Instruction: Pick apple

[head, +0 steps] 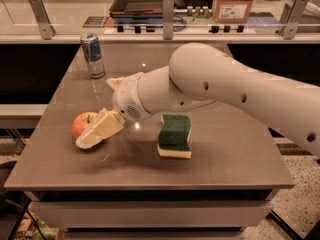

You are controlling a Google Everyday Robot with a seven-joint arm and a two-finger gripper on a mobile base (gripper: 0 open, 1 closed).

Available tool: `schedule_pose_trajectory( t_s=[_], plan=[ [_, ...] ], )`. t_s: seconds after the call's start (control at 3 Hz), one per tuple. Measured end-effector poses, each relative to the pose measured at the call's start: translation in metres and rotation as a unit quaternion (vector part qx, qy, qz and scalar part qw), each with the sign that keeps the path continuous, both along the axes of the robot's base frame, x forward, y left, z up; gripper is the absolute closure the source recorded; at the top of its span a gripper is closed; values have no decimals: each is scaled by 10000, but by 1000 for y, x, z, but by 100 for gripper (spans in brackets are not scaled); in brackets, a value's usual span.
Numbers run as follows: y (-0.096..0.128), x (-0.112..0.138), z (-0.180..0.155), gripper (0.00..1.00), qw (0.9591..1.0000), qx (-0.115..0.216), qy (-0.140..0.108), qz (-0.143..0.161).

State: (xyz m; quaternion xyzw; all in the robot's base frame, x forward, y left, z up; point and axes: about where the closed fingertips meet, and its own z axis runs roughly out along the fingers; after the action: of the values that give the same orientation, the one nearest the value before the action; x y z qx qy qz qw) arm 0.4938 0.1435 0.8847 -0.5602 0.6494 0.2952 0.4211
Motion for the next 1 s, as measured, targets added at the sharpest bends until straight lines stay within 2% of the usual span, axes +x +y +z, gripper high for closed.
schedule_pose_trajectory(
  t_s=[0.67, 1.0],
  plan=[
    [32, -7, -25, 0, 9996, 138, 85, 235],
    [37, -8, -35, 0, 9994, 175, 94, 266]
  ],
)
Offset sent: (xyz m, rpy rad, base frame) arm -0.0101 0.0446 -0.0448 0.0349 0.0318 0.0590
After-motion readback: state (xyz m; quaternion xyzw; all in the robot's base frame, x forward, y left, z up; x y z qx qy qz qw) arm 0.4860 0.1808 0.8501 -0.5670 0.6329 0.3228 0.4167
